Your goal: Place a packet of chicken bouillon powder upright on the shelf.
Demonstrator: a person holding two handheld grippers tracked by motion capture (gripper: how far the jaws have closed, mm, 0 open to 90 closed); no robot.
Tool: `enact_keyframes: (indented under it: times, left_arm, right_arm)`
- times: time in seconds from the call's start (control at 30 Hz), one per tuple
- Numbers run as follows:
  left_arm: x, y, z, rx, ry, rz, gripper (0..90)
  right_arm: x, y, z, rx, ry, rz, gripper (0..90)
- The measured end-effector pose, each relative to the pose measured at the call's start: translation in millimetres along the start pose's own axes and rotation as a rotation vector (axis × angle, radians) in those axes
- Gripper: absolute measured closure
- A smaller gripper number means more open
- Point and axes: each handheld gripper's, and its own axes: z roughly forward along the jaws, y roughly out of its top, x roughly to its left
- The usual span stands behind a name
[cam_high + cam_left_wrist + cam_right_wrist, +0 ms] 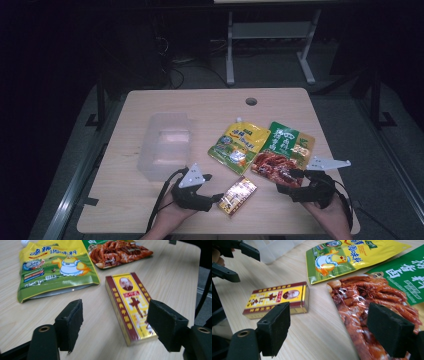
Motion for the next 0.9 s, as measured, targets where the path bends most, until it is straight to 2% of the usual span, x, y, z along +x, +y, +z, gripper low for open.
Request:
enact_keyframes:
  times: [0.17,0.23,0.33,0.37,0.5,0.57,0.6,0.67,0.73,0.8,0.9]
  left_arm:
    - [0.8,13.4,6.1,0.02,0.005,0.006,33.2]
    - [0.7,23.1,10.9,0.025,0.006,0.018,36.0]
    - [1.7,30.0,15.3,0.031,0.004,0.027,38.2]
    - [2.2,33.1,17.2,0.033,0.003,0.027,38.2]
    - [10.8,44.8,22.7,0.033,0.016,0.034,42.3]
    - [15.4,49.3,26.3,0.038,0.02,0.022,42.9]
    - [18.9,52.4,30.7,0.037,0.035,0.015,44.9]
    - [20.6,53.9,34.2,0.041,0.039,0.004,45.8]
    - [23.7,55.4,39.2,0.055,0.043,0.001,48.6]
    - [27.9,57.1,44.9,0.073,0.029,-0.02,49.3]
    - [32.8,61.5,52.3,0.087,0.03,-0.014,51.6]
  right_arm:
    - [-0.9,14.1,3.3,0.014,-0.006,0.001,18.5]
    - [-2.3,25.8,4.9,0.016,-0.001,0.02,18.5]
    - [-4.4,41.0,8.6,0.02,-0.014,0.015,18.6]
    - [-4.4,41.0,8.6,0.02,-0.014,0.015,18.6]
    - [-11.2,67.5,17.6,0.043,-0.022,0.013,18.9]
    - [-13.5,72.6,19.8,0.047,-0.018,0.015,19.3]
    - [-18.5,83.8,25.6,0.062,-0.026,0.037,19.8]
    - [-20.7,87.0,27.9,0.063,-0.023,0.037,19.8]
    - [-26.4,99.7,37.2,0.081,-0.029,0.057,21.2]
    - [-27.9,103.9,40.8,0.084,-0.032,0.051,21.3]
    - [-30.0,118.5,49.8,0.109,-0.04,0.042,21.4]
